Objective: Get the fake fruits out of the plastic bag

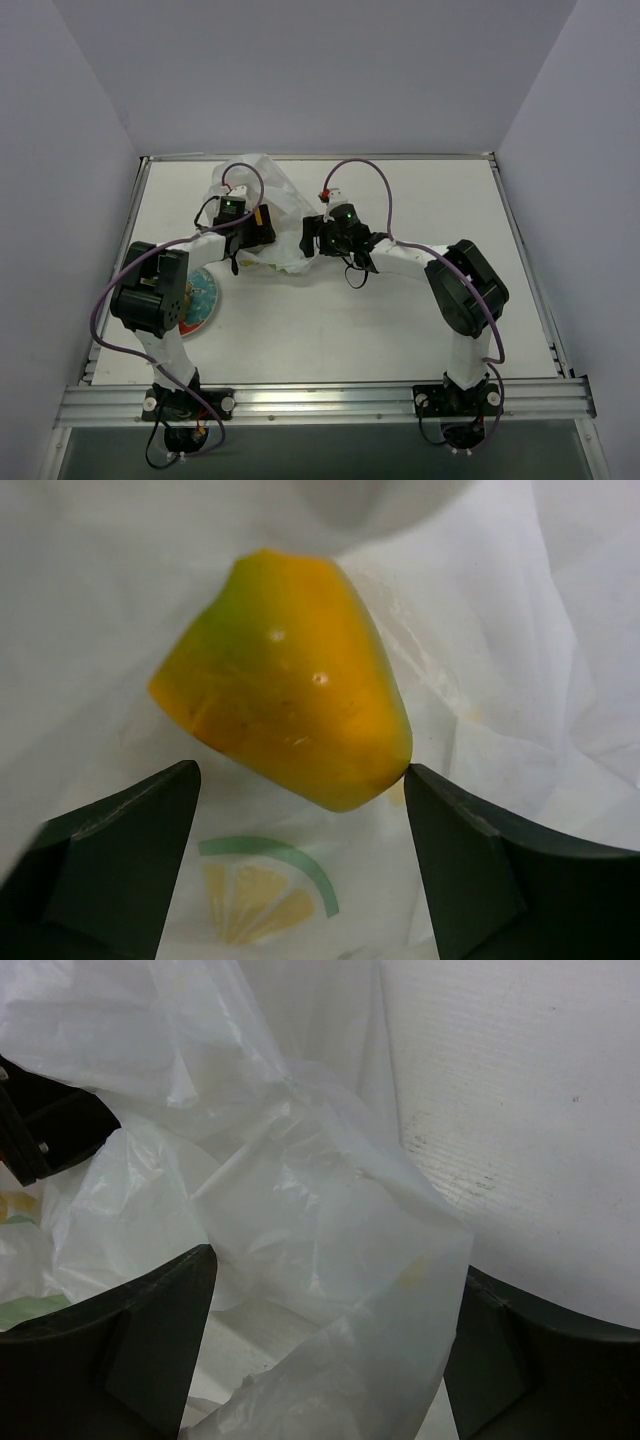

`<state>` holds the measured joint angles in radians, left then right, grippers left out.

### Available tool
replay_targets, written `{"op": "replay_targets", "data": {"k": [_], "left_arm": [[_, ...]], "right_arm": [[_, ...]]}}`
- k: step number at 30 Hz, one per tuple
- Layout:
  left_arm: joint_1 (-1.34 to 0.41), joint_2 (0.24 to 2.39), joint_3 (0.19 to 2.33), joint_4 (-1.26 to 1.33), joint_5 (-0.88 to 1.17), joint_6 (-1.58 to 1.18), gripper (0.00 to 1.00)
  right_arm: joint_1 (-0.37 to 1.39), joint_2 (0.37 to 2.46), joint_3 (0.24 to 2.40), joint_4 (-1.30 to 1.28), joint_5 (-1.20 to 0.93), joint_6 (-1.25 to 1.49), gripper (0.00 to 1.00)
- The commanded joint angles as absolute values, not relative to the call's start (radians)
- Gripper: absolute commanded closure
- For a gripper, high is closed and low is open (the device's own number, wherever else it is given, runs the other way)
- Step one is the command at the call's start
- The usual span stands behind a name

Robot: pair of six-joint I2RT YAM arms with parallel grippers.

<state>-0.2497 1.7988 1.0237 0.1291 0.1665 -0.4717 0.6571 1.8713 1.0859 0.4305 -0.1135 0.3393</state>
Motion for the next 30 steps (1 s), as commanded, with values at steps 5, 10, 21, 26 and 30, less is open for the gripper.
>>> {"op": "replay_targets", "data": {"k": [5,10,21,26,30], "left_arm": [[-0.239,1.813,1.111,0.163,0.091,-0.466,0.35],[-0.238,1.83,1.124,0.17,0.066,-0.465,0.52],[-0.238,1.706,1.037,0.195,0.066,-0.482,0.98],[-0.239,1.597,0.996,0.181,0.093,-0.511,0.98],[-0.241,1.497,0.954,0.144,0.161,-0.537,0.98]], "right_arm": [[0.669,1.821,1.078,0.443,-0.126,0.325,0.22],[0.669,1.821,1.078,0.445,-0.137,0.33,0.22],[0.678,1.816,1.068,0.457,-0.146,0.337,0.21],[0.68,1.809,1.057,0.462,-0.141,0.339,0.21],[0.68,1.805,1.051,0.469,-0.126,0.344,0.21]]}}
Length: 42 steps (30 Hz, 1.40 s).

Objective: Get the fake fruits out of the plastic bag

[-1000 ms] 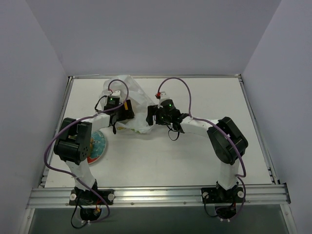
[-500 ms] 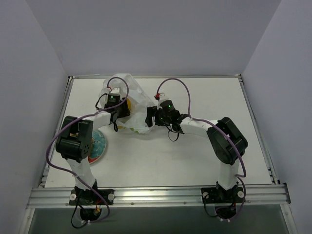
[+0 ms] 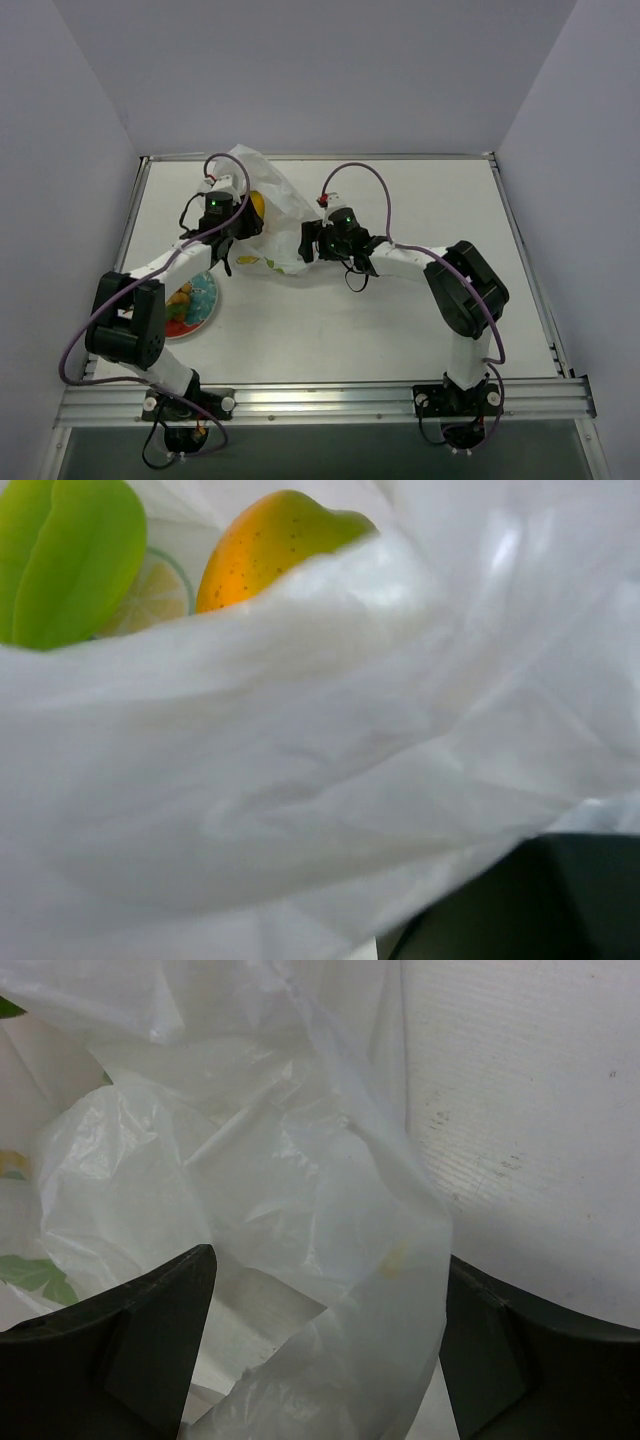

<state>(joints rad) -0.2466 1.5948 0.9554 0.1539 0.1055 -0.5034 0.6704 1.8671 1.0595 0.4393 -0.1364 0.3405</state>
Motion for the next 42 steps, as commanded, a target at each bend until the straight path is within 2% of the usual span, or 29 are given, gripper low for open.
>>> {"op": "replay_targets", "data": {"k": [1,8,15,18,22,23,26,33,40,42], "left_arm": [[-0.241,1.455,0.94,0.127,0.175,-0.541,0.98],[-0.239,1.235,0.873,0.017,0.33,-0.606,0.98],[-0.224,1.042,0.907,-0.355,0.417,-0.534,0.98],[-0.222,0.883,0.868,-0.475,0.352,-0.567,0.98],[-0.224,0.746,0.861,-0.717,0.031,-0.604,0.98],[-0.225,0.73,0.858,-0.803,-0.114,-0.636,0.98],[-0.27,0.719,0.853,-0.862,-0.233,-0.704,0.97],[-0.294,0.877,0.758,-0.792,-0.212,-0.799,0.96],[-0.345,0.856,0.677,-0.73,-0.377,-0.864,0.96],[-0.345,0.877,0.649,-0.687,-0.37,-0.85,0.91]], "right_arm": [[0.68,1.807,1.051,0.469,-0.121,0.347,0.21],[0.678,1.827,1.048,0.476,-0.101,0.347,0.23],[0.678,1.822,1.04,0.48,-0.1,0.344,0.23],[0.676,1.821,1.04,0.48,-0.098,0.342,0.23],[0.675,1.821,1.04,0.48,-0.1,0.347,0.23],[0.675,1.822,1.04,0.48,-0.101,0.348,0.23],[0.675,1.821,1.042,0.479,-0.106,0.35,0.23],[0.675,1.813,1.039,0.479,-0.103,0.347,0.23],[0.675,1.824,1.043,0.476,-0.107,0.348,0.23],[0.675,1.825,1.043,0.476,-0.107,0.348,0.23]]}}
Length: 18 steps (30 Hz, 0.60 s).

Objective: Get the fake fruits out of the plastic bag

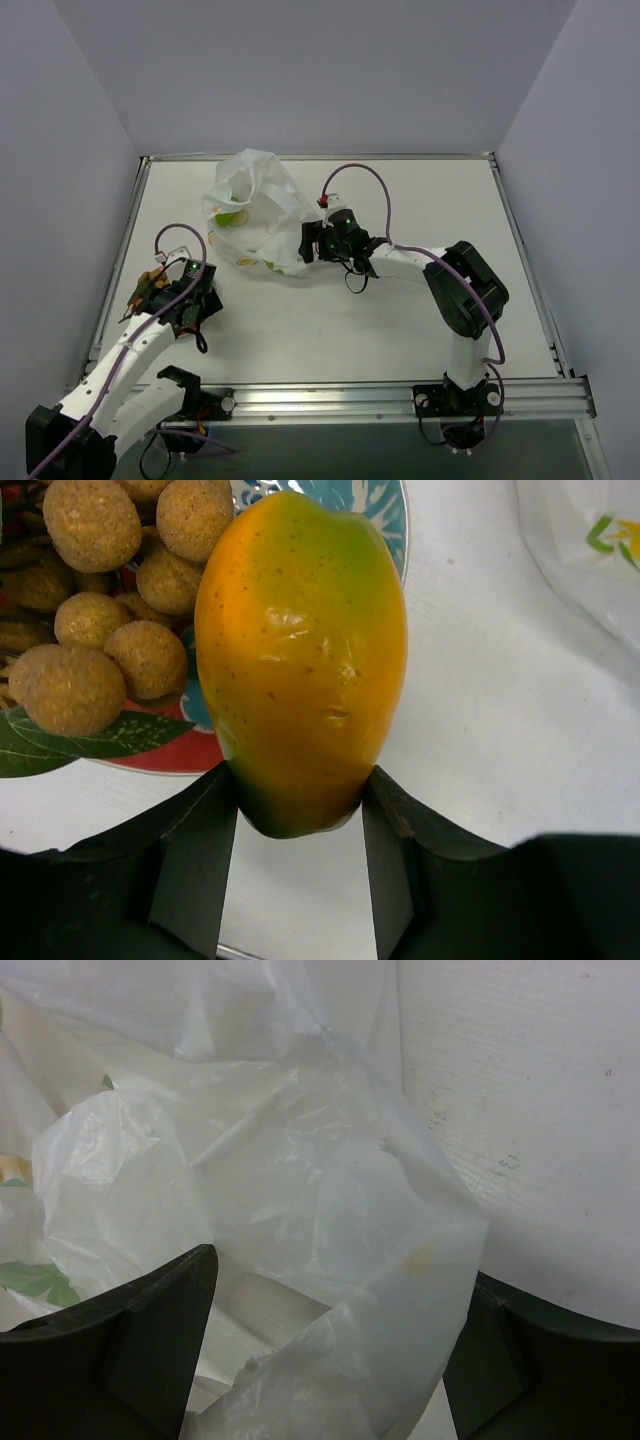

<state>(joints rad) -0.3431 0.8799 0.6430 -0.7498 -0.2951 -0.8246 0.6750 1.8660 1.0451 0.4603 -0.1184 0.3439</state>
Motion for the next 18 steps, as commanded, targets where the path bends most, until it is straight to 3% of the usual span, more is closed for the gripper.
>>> {"op": "replay_targets", "data": {"k": [1,6,18], "left_arm": [[-0.345,0.89,0.643,-0.683,-0.371,-0.85,0.89],[-0.345,0.957,0.611,-0.652,-0.393,-0.851,0.8],[-0.344,1.005,0.638,-0.598,-0.46,-0.813,0.36]], "right_arm": [[0.675,1.825,1.043,0.476,-0.107,0.348,0.23],[0.676,1.827,1.045,0.476,-0.107,0.347,0.23],[0.676,1.827,1.043,0.472,-0.101,0.342,0.23]]}}
